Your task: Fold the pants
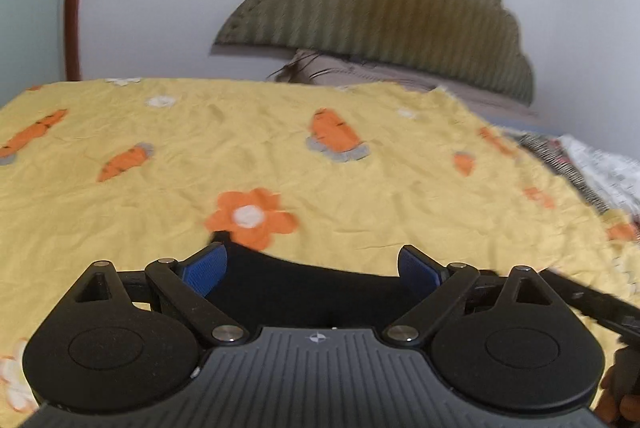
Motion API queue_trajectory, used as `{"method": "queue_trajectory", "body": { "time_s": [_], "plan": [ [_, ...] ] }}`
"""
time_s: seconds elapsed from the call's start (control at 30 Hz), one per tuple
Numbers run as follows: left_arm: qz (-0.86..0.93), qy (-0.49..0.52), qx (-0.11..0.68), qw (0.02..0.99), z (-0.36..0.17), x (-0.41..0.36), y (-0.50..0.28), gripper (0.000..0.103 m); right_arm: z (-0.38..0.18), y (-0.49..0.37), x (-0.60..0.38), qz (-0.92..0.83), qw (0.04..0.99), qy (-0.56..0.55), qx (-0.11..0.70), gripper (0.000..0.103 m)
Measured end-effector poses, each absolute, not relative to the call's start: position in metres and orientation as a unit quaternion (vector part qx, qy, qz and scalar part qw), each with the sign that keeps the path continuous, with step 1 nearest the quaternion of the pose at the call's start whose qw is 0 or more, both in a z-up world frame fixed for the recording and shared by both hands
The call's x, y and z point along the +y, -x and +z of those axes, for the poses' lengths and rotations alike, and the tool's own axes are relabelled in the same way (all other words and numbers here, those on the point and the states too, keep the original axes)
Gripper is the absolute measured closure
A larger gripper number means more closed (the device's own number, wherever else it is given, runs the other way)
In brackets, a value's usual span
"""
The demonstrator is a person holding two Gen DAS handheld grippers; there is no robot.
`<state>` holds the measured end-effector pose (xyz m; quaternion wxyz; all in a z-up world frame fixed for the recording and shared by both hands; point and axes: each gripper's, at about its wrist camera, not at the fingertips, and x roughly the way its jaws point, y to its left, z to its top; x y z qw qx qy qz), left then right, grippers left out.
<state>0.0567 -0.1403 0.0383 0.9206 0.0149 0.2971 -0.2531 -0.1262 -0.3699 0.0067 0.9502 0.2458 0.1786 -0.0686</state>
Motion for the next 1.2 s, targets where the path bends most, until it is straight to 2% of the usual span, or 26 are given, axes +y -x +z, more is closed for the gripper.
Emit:
{"method": "queue_trajectory", "body": {
  "time_s": [0.1,0.23,0.3,0.33,0.37,0.43,0.67,0.7,0.77,0.83,0.93,1.0,1.07,1.1,1.2],
  "plan": [
    [-0.228,-0.047,0.302,0.925,0.031,-0.143,-0.071,0.009,0.006,0.102,-0.366,-0.066,0.952,-0.217,0.205,0.02],
    [-0.207,-0.087,0.325,0.919,0.01,-0.151,-0.09,0.009,-0.009,0.071,-0.375,-0.039,0.941,-0.23,0.247,0.023],
    [-0.195,-0.101,0.33,0.918,0.002,-0.154,-0.096,0.01,-0.017,0.059,-0.381,-0.017,0.932,-0.246,0.265,0.049],
    [-0.188,-0.108,0.332,0.918,-0.003,-0.156,-0.1,0.012,-0.021,0.054,-0.382,-0.007,0.928,-0.254,0.272,0.072],
    [-0.181,-0.11,0.333,0.919,-0.006,-0.158,-0.103,0.012,-0.023,0.051,-0.382,0.0,0.927,-0.256,0.275,0.084],
    [-0.171,-0.112,0.332,0.921,-0.012,-0.16,-0.109,0.012,-0.021,0.049,-0.378,-0.013,0.933,-0.232,0.275,0.091],
    [-0.16,-0.103,0.369,0.91,-0.028,-0.163,-0.127,0.014,-0.031,0.04,-0.381,-0.047,0.932,-0.215,0.287,0.089],
    [-0.164,-0.099,0.367,0.91,-0.024,-0.16,-0.123,0.013,-0.027,0.046,-0.38,-0.055,0.934,-0.211,0.285,0.082],
    [-0.174,-0.096,0.364,0.91,-0.014,-0.151,-0.109,0.012,-0.015,0.064,-0.373,-0.098,0.94,-0.187,0.269,0.074],
    [-0.194,-0.088,0.354,0.911,-0.005,-0.142,-0.09,0.011,-0.001,0.084,-0.354,-0.124,0.951,-0.136,0.249,0.074],
    [-0.214,-0.092,0.344,0.909,-0.001,-0.14,-0.065,0.009,0.005,0.104,-0.323,-0.026,0.959,-0.12,0.257,0.074],
    [-0.222,-0.121,0.334,0.908,-0.008,-0.144,-0.053,0.008,-0.006,0.105,-0.306,0.008,0.952,-0.098,0.29,0.075],
    [-0.206,-0.182,0.324,0.905,-0.025,-0.151,-0.048,0.007,-0.021,0.105,-0.302,-0.035,0.949,-0.055,0.307,0.075],
    [-0.188,-0.205,0.327,0.903,-0.03,-0.152,-0.048,0.009,-0.024,0.108,-0.307,-0.039,0.95,-0.069,0.302,0.075],
    [-0.188,-0.186,0.313,0.912,-0.02,-0.129,-0.034,0.009,-0.013,0.123,-0.315,-0.055,0.951,-0.116,0.282,0.073]
  ]
}}
